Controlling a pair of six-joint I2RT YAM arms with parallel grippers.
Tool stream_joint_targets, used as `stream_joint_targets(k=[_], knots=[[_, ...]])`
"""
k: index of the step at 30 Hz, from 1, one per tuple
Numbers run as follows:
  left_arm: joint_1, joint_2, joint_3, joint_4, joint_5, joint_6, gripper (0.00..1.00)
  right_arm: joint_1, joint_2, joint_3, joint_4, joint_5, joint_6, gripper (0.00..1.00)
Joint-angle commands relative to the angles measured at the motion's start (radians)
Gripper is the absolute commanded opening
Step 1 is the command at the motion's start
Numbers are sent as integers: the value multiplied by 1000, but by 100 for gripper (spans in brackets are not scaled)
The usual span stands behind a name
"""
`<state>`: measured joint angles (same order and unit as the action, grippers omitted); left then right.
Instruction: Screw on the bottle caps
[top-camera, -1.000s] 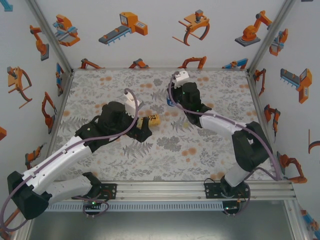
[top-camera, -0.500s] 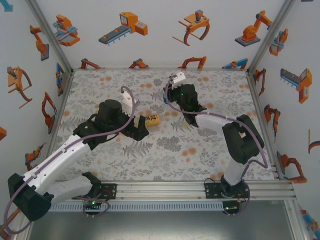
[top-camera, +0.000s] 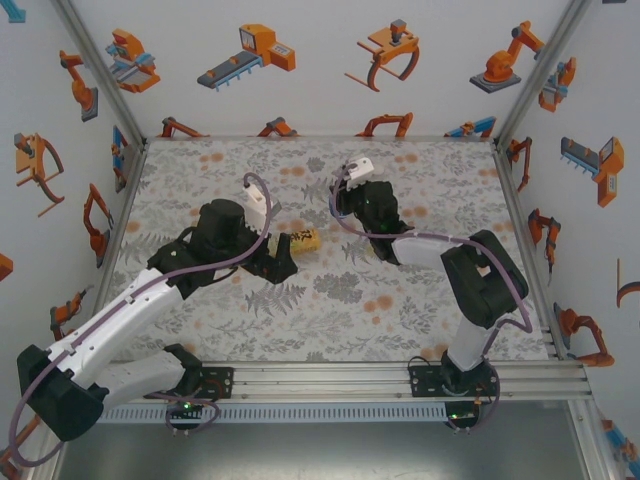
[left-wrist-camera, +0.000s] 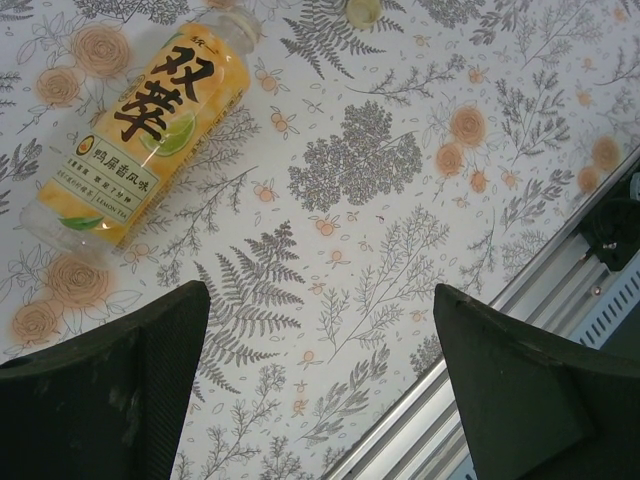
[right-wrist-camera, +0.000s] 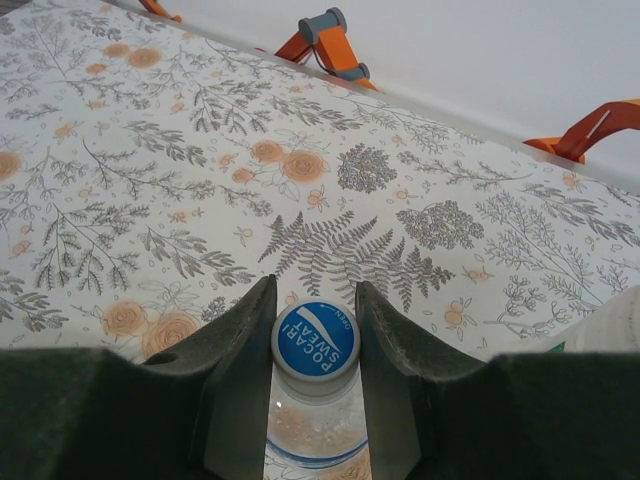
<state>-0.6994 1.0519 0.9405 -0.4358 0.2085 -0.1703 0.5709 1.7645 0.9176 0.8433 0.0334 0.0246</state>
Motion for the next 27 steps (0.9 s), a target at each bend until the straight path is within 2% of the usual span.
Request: stream_joint_targets(k=[1, 4, 7, 14, 21, 27], knots=[[4, -27, 28, -19, 15, 12, 84, -5, -3, -16, 57, -11, -9, 38], [4, -39, 28, -23, 14, 16, 84, -5, -18, -4, 53, -10, -9, 51], [3, -36, 45, -53, 3, 35, 84, -5, -41, 20, 18, -11, -15, 56], [10, 43, 136, -186, -27, 158, 85, -5, -139, 39, -84, -36, -14, 56], [41, 154, 193, -241, 61, 383, 85, -6, -312, 33, -281, -85, -5, 56], [75, 299, 259, -269, 126, 604, 85, -3, -500, -38, -411, -91, 35, 55]])
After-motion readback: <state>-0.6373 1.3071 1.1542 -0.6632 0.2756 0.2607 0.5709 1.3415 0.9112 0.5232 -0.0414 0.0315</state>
